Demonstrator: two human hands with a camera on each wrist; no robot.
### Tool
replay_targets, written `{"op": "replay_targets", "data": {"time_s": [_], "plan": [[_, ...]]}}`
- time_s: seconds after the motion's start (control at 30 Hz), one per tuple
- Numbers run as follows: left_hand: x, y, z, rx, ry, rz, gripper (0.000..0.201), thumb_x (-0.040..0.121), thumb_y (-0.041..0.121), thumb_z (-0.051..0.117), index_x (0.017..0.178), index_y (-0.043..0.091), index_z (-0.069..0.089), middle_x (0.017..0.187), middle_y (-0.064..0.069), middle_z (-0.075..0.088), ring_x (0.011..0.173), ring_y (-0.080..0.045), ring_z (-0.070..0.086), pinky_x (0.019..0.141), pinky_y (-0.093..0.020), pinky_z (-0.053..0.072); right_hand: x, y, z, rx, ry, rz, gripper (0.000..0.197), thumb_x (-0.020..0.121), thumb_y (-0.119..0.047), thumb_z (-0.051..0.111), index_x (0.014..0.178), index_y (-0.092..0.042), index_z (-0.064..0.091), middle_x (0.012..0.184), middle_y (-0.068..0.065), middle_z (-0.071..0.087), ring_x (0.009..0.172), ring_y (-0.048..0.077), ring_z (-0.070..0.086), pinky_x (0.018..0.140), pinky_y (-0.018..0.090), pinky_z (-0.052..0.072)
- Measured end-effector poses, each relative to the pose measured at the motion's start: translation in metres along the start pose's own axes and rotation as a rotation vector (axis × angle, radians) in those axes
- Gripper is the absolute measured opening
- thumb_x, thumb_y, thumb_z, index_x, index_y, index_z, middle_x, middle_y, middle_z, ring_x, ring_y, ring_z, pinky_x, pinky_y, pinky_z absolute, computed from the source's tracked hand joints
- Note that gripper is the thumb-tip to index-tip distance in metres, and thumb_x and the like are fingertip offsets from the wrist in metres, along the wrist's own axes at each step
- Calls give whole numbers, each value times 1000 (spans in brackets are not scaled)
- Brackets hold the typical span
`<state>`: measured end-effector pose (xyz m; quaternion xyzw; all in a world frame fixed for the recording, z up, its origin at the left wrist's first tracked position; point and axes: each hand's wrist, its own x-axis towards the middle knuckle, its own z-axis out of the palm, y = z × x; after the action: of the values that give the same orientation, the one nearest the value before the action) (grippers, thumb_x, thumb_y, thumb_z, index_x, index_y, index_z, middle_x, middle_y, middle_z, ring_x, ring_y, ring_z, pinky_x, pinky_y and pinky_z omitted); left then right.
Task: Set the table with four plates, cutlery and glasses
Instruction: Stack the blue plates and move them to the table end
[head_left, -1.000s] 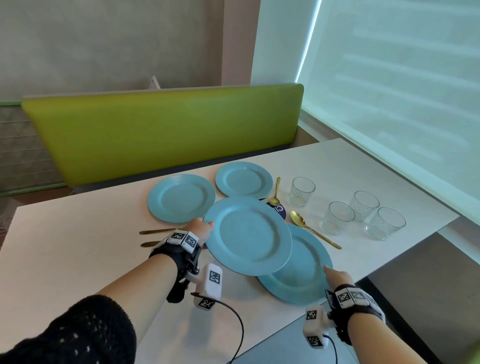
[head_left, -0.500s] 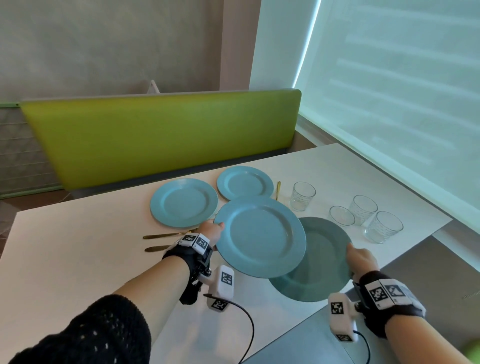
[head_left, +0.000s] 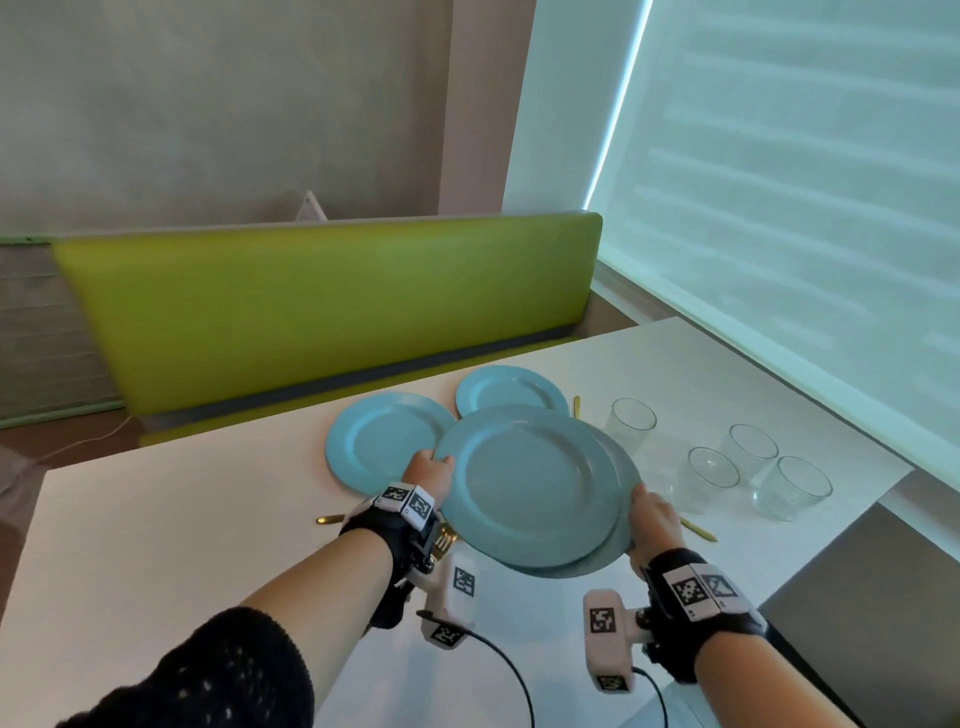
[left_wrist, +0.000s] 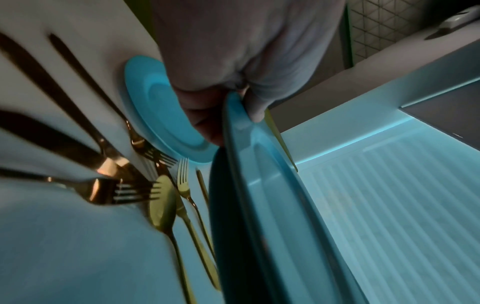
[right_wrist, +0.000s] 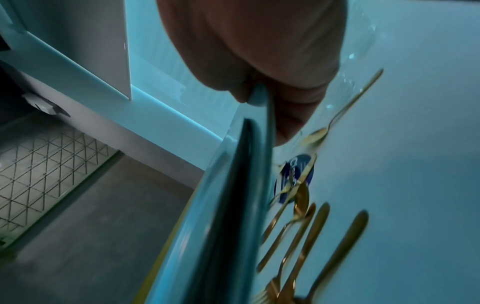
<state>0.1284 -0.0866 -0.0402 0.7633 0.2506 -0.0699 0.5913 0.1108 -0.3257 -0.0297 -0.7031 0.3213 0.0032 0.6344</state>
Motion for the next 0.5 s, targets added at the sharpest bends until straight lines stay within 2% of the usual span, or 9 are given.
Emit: {"op": "replay_targets", "data": {"time_s": [0.07, 0.17, 0.2, 0.27, 0.33, 0.37, 0.43, 0.5], "plan": [[9, -5, -13, 35, 44, 13, 35, 95, 18, 43, 125, 3, 52, 126, -17, 58, 116, -34, 54, 95, -33, 42, -8, 5, 25, 59, -15, -15, 33, 101, -22, 37, 76, -8, 55, 74, 7, 54, 71, 24, 52, 64, 33, 41], [19, -15, -32, 186, 112, 34, 39, 94, 24, 43, 127, 6, 51, 126, -18, 58, 116, -36, 53, 99, -36, 43, -12, 15, 58, 38, -22, -9, 36, 100, -24, 35, 86, -2, 59, 78, 11, 56, 78, 26, 54, 74, 36, 41], [22, -18, -38, 236, 124, 38, 40, 94, 26, 43, 127, 6, 52, 125, -20, 58, 116, -37, 53, 99, -38, 43, -13, 18, 68, 26, -12, -6, 38, 100, -26, 34, 90, -1, 59, 84, 12, 56, 83, 26, 53, 77, 36, 40], [26, -22, -51, 268, 108, 32, 39, 94, 27, 43, 126, 6, 52, 124, -19, 59, 114, -37, 54, 98, -38, 44, -17, 18, 86, 25, -6, -5, 44, 100, -29, 31, 108, 4, 59, 103, 17, 58, 96, 26, 54, 86, 39, 42], [33, -24, -61, 268, 83, 20, 38, 94, 27, 43, 125, 6, 51, 124, -17, 59, 114, -36, 55, 97, -36, 43, -23, 9, 101, 15, -1, -2, 51, 102, -32, 27, 127, 5, 50, 127, 20, 55, 115, 30, 53, 103, 41, 41], [36, -24, -66, 275, 77, 16, 38, 94, 27, 43, 124, 5, 51, 125, -17, 59, 115, -35, 54, 97, -35, 43, -24, 5, 108, 8, 0, 0, 53, 102, -34, 25, 132, 4, 47, 133, 19, 51, 121, 32, 50, 107, 43, 38], [44, -23, -74, 300, 74, 15, 38, 94, 27, 46, 124, 5, 51, 127, -17, 58, 118, -34, 53, 97, -32, 41, -23, -3, 119, 28, -28, -16, 55, 102, -39, 25, 135, 0, 46, 133, 14, 51, 122, 30, 49, 108, 44, 37], [51, -21, -80, 318, 80, 24, 41, 94, 28, 48, 129, 7, 50, 131, -14, 56, 121, -32, 52, 99, -30, 40, -18, -9, 131, 21, -70, -57, 51, 101, -38, 29, 128, -1, 51, 118, 10, 56, 108, 27, 53, 102, 41, 42]]}}
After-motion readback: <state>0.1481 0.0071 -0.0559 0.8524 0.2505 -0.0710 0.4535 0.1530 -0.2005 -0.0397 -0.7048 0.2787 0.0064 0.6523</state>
